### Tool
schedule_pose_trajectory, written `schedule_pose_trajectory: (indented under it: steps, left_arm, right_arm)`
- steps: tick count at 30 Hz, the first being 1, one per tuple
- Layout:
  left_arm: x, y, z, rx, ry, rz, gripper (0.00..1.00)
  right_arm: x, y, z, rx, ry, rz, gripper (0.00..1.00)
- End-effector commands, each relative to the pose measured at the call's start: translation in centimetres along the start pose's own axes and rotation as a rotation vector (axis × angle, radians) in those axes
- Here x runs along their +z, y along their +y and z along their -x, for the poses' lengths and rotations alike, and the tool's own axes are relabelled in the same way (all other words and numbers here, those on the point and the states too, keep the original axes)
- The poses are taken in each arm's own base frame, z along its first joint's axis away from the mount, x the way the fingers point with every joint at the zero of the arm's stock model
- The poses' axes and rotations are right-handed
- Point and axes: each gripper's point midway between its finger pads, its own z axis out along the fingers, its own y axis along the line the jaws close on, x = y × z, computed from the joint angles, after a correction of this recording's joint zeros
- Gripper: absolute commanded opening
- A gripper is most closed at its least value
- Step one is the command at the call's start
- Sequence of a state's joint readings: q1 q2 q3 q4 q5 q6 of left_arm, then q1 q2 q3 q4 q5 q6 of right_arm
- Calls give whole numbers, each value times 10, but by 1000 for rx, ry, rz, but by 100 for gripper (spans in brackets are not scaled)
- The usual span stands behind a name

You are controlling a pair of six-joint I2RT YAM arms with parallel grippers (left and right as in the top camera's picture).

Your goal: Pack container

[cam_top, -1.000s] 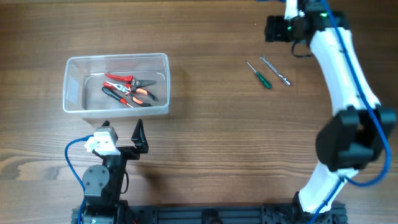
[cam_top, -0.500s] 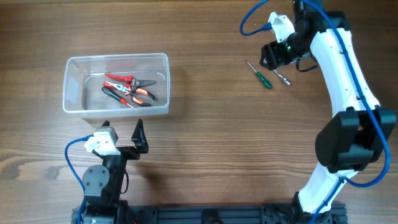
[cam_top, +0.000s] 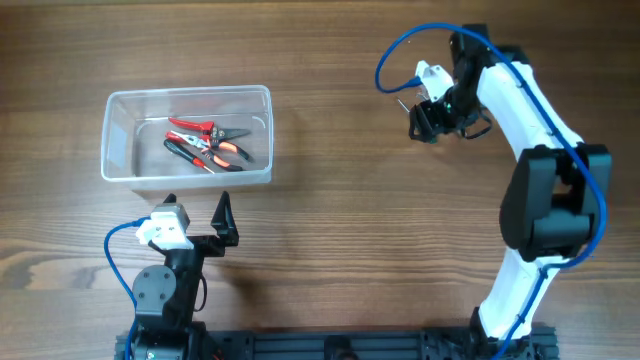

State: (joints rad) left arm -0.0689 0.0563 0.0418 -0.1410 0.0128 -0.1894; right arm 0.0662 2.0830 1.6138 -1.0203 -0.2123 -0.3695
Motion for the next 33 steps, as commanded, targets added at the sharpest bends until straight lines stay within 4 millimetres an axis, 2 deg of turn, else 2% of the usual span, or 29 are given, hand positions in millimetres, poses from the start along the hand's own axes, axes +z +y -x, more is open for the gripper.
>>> schedule_pose_trajectory:
  steps: [1, 5, 9, 17, 19, 20, 22, 24, 26, 28, 29, 30, 33]
  left_arm:
    - [0, 2, -1, -10, 2, 9, 100]
    - [0, 2, -1, -10, 2, 9, 100]
    - [0, 2, -2, -10, 2, 9, 100]
    - [0, 2, -1, -10, 2, 9, 100]
    - [0, 2, -1, -10, 2, 9, 100]
    - [0, 2, -1, -10, 2, 9, 100]
    - [0, 2, -1, -10, 2, 9, 100]
    - [0, 2, -1, -10, 2, 9, 100]
    - [0, 2, -1, -10, 2, 9, 100]
    - [0, 2, -1, -10, 2, 9, 100]
    - [0, 2, -1, -10, 2, 9, 100]
    - [0, 2, -1, -10, 2, 9, 100]
    - [0, 2, -1, -10, 2, 9, 100]
  right_arm:
    - [33, -9, -13, -14, 60, -24, 66]
    - [44, -17, -10, 12, 51, -54, 63]
    - [48, -26, 1, 28, 9, -90, 64]
    - [48, -33, 4, 26, 1, -127, 34]
    - [48, -35, 1, 29, 12, -139, 13]
    - [47, -34, 1, 34, 14, -138, 7]
    - [42, -34, 2, 44, 17, -136, 4]
    - [28, -30, 12, 69, -9, -126, 4]
    - [8, -19, 30, 59, -68, -80, 4]
    - [-25, 3, 55, 25, -164, -3, 4]
    - [-54, 22, 73, -11, -237, 41, 4]
    - [-73, 35, 85, -42, -286, 63, 4]
    - [-118, 75, 110, -149, -401, 76, 4]
